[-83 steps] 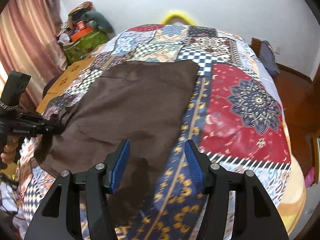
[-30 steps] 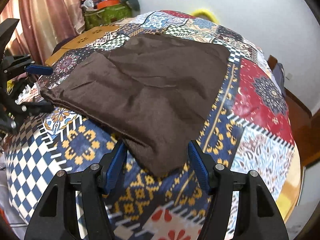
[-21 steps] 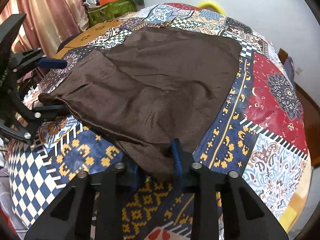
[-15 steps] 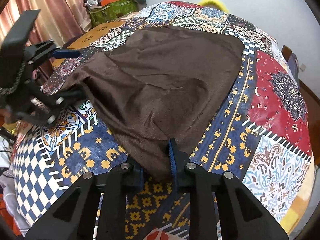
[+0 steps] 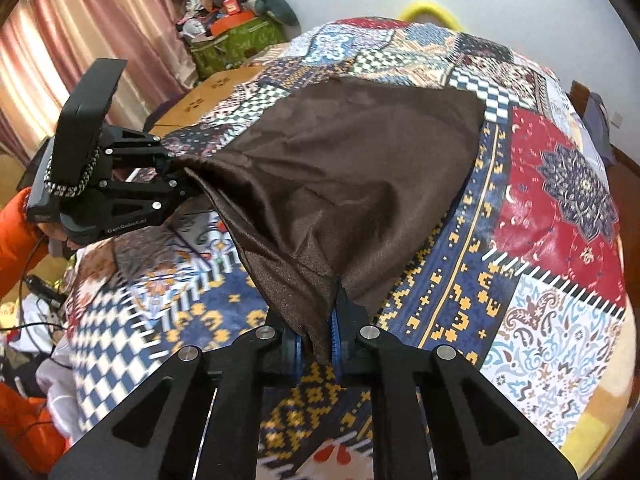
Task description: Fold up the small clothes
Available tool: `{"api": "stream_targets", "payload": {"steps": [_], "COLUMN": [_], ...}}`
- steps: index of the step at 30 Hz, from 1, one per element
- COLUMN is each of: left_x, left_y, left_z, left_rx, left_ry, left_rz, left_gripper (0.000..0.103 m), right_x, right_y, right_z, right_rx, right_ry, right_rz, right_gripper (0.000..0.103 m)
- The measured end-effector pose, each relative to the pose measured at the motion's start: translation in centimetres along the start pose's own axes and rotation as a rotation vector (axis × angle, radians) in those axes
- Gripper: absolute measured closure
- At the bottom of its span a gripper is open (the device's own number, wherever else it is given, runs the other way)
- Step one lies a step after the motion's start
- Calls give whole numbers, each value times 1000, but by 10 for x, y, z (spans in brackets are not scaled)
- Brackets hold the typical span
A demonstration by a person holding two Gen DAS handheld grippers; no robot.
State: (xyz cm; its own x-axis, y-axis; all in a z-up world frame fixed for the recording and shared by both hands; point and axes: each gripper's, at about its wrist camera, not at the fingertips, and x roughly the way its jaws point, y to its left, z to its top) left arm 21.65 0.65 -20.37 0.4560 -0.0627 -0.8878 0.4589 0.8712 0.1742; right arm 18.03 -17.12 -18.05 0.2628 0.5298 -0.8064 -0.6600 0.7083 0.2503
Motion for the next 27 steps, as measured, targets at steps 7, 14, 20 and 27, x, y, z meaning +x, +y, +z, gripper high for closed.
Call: {"api": "stream_targets", "payload": {"steps": [7,14,20,27], "left_x": [-28,-27,-5,39], "left_y": [6,32,68,108], "left_z": [3,37,74,115], "left_rx": [9,-19,-36,-43], "left_ry": [2,5,41,102], "left_rz": [-165,-238,-289,-309], "left_gripper": [93,93,93,93], "right_x": [-33,-36,-23,18], "right_y": [10,-5,-34,-73], "right_z": [17,59,102,143], "right_rx": [-72,-101,-90,-74], "right_ry": [1,9,47,104], "right_rz": [18,-17,-26,-46], "right_gripper": [94,94,94,94]}}
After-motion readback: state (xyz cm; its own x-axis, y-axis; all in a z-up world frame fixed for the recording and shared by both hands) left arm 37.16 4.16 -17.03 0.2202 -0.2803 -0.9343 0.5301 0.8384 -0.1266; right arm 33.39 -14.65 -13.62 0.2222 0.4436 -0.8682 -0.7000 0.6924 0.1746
